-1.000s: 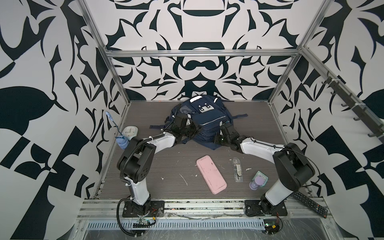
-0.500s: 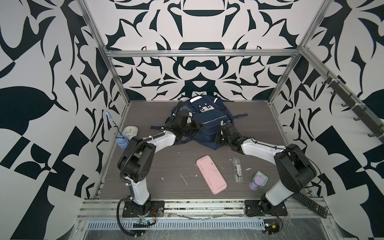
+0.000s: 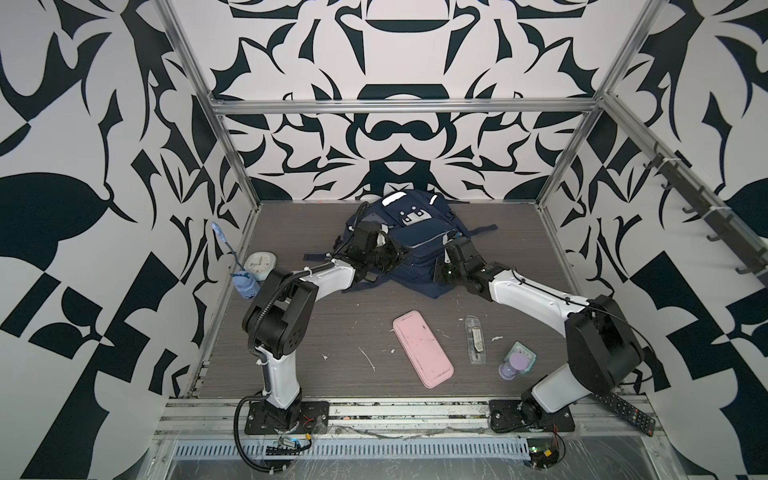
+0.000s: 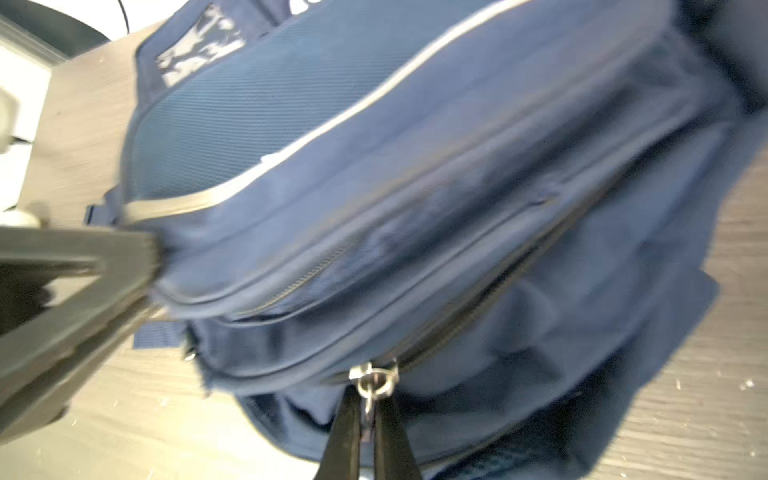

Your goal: Pack the student bag

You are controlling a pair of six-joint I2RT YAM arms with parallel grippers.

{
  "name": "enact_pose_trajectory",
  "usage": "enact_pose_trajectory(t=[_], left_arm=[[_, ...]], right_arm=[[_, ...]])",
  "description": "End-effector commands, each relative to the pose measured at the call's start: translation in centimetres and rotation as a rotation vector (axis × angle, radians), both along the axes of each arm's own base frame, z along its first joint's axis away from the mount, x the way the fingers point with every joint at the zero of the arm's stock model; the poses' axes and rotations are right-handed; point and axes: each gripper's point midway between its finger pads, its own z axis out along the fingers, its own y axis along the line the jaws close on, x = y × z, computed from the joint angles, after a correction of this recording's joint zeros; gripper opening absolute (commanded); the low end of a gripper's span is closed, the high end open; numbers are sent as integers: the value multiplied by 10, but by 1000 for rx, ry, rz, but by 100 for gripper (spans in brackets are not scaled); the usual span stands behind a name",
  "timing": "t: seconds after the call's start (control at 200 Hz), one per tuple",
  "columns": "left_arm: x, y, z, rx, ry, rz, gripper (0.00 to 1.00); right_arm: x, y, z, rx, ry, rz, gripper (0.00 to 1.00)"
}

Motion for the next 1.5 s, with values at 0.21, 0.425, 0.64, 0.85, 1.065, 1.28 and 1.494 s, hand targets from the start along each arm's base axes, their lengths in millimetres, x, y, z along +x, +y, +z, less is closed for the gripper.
enact_pose_trajectory(t=[0.21, 0.425, 0.64, 0.85, 1.065, 1.28, 1.494], left_arm=[[14, -13, 29, -67, -74, -4, 15], [13, -13, 28, -63, -74, -6, 15], [21, 15, 19, 11, -60, 8, 44], [27, 66, 7, 153, -60, 54, 56], [38, 97, -23, 307, -31, 77, 51], [48, 100, -53, 370, 34, 62, 50], [50, 102, -70, 400, 72, 60, 48]], right_arm=[[-25, 87, 4, 36, 74, 278, 0], [-13, 118, 8, 88, 54, 287, 0], [-7, 93, 10, 96, 32, 207, 0], [-20, 71, 13, 73, 30, 190, 0], [-24, 42, 3, 57, 49, 142, 0], [-20, 16, 8, 62, 44, 98, 0], [-21, 10, 10, 56, 53, 108, 0]])
